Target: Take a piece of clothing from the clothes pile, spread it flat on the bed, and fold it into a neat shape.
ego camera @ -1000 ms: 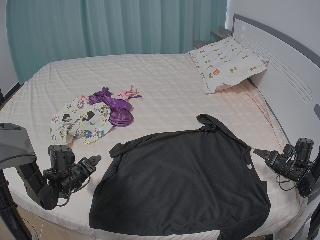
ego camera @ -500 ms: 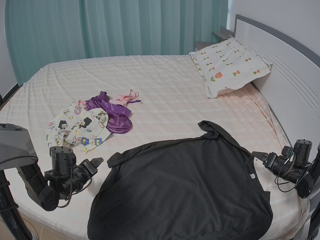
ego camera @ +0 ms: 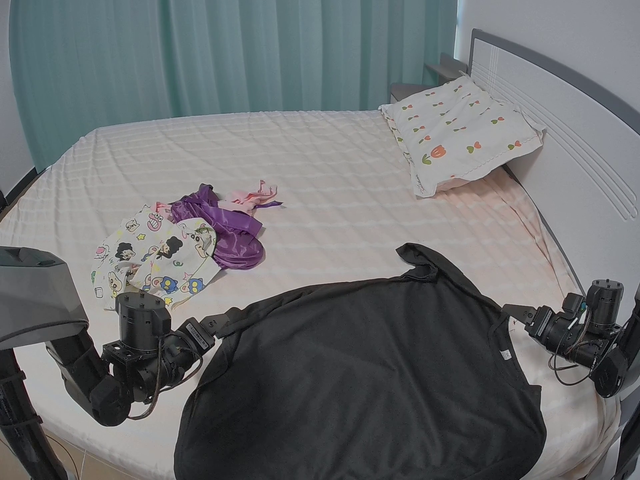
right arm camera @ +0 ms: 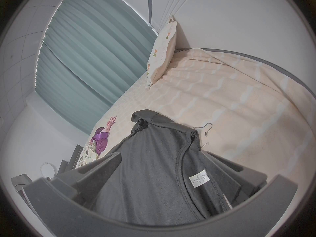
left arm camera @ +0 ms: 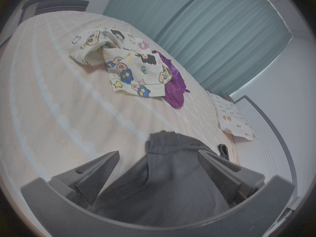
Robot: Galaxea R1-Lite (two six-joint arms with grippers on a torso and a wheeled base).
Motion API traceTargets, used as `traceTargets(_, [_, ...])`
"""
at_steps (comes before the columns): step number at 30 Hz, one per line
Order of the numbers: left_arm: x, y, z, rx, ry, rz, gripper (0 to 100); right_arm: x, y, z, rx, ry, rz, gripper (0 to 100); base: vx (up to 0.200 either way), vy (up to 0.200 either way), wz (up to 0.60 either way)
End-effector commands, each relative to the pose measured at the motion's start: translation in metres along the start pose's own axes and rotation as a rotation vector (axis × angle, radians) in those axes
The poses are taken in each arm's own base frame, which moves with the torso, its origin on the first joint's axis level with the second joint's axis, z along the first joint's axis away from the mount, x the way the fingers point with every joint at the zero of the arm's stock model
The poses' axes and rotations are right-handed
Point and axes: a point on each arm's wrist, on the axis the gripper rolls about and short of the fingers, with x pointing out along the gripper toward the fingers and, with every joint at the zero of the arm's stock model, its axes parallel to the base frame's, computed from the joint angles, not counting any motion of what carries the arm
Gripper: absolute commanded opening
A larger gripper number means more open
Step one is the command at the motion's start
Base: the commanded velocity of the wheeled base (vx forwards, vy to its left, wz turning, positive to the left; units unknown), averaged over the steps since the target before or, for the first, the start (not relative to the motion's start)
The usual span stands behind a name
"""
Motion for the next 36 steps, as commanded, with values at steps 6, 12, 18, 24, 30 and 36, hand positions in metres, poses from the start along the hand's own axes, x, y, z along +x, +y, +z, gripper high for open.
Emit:
traceTargets(6, [0.002, -0.011, -0.008, 0.019, 0.016, -0.035, 100, 0.000, 0.000, -0.001, -0.001, 0.005, 0.001, 100, 0.000, -0.100, 0.00])
traceTargets(12, [0.021, -0.015, -0.002, 0.050, -0.015, -0.034, 100, 0.000, 0.002, -0.003, -0.003, 0.011, 0.006, 100, 0.000, 0.000, 0.00])
traceTargets(18, [0.046, -0.013, -0.001, 0.162, -0.026, -0.017, 100, 0.000, 0.002, -0.004, -0.005, 0.013, 0.008, 100, 0.000, 0.000, 0.00])
traceTargets(24, [0.068, -0.012, -0.005, 0.173, -0.010, -0.001, 100, 0.000, 0.002, -0.004, -0.005, 0.014, 0.007, 100, 0.000, 0.000, 0.00])
traceTargets(30, [0.086, -0.019, 0.003, 0.169, -0.003, 0.022, 0, 0.001, 0.002, -0.004, -0.004, 0.016, 0.005, 100, 0.000, 0.000, 0.00])
traceTargets(36, [0.098, -0.021, 0.023, 0.147, -0.081, 0.041, 0, 0.003, 0.000, -0.006, -0.001, 0.025, 0.000, 100, 0.000, 0.000, 0.00])
